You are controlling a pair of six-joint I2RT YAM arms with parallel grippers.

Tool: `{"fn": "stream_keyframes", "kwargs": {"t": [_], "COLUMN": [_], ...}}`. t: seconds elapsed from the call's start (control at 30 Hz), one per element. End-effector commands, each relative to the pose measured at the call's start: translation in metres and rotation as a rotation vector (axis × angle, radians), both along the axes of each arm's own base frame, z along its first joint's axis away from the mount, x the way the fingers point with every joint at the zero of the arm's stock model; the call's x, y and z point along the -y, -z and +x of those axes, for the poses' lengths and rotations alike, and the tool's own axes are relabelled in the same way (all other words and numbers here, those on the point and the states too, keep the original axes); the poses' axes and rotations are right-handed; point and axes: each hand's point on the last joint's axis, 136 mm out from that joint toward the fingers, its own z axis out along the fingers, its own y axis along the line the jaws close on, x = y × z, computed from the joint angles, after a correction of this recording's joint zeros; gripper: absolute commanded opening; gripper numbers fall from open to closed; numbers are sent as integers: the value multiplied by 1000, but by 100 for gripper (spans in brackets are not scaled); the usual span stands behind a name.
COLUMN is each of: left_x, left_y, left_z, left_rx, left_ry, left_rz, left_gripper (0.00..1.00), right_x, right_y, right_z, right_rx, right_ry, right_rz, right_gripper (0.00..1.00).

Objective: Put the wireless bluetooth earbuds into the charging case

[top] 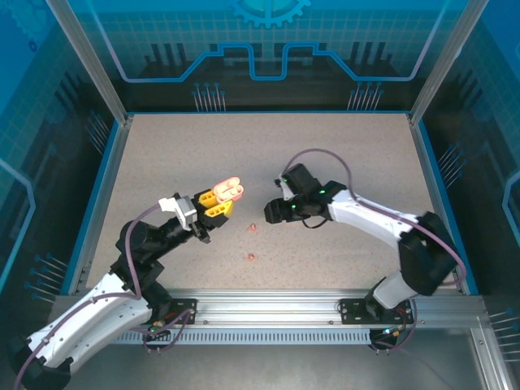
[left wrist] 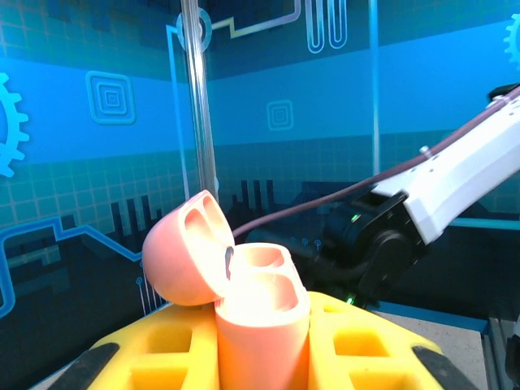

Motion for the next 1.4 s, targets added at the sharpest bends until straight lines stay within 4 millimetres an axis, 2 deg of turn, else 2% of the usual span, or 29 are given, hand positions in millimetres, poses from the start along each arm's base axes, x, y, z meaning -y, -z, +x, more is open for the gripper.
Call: {"fn": "stream_keyframes", "kwargs": {"t": [0.0,0.17,0.4,0.73,1.37], "left_x": [-2,-4,-6,-6,-6], "left_y": [4,3,2,4,5], "left_z": [-2,-4,-5,-4,-3], "left_rx": [4,6,11,9,5], "left_ry": [-10,-15,-20,-24,-29], "left_rz": [6,4,2,7,13], "left_gripper": [0,0,0,0,0], "right_x": [-28,-53,-55,-68,-71], "right_y": [4,33,64,80,94], "right_z": [6,9,12,11,-1], "right_rx": [7,-40,-71,-113,-154], "right_ry": [-38,-79,-82,-109,-140], "right_rz": [-16,-64,-140,-120,-155], "right_gripper": [58,54,51,47,32]}}
